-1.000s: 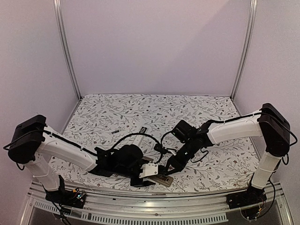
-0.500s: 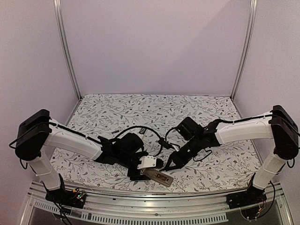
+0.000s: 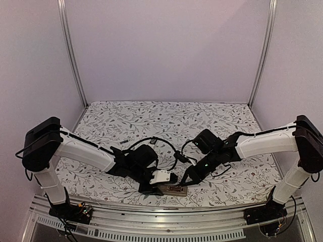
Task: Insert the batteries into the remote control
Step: Place the battery in the battery compartment.
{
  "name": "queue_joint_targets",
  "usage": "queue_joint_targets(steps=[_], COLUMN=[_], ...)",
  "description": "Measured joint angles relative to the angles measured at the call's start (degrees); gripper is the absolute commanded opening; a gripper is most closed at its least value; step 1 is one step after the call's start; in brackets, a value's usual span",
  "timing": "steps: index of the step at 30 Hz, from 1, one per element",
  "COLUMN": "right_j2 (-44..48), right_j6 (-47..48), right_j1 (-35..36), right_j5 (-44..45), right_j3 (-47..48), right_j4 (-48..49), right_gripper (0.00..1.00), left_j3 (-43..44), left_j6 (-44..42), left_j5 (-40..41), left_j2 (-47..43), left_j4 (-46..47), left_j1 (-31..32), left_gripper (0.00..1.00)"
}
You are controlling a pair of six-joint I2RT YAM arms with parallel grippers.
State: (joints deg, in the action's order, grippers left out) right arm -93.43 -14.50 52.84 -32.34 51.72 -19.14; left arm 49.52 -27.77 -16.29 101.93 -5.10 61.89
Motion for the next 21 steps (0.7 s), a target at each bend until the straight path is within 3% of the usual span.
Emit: queue_joint_targets(steps=[6, 21], right_j2=[-0.09, -3.43], right_j6=[-0.09, 1.66], right_j1=[0.00, -0.42], right_j5=[-1.42, -3.04], right_j3=[-0.85, -0.24], right_j4=[0.76, 0.96], right_gripper=[0.00, 0.00], left_j3=[-0.59, -2.21], left_j6=[3.19, 12.44], left_j5=[2.21, 10.51], left_j2=[-0.22, -1.05], left_j4=[1.49, 4.46], left_j1=[1.38, 5.22], left_gripper=[0.44, 0.44])
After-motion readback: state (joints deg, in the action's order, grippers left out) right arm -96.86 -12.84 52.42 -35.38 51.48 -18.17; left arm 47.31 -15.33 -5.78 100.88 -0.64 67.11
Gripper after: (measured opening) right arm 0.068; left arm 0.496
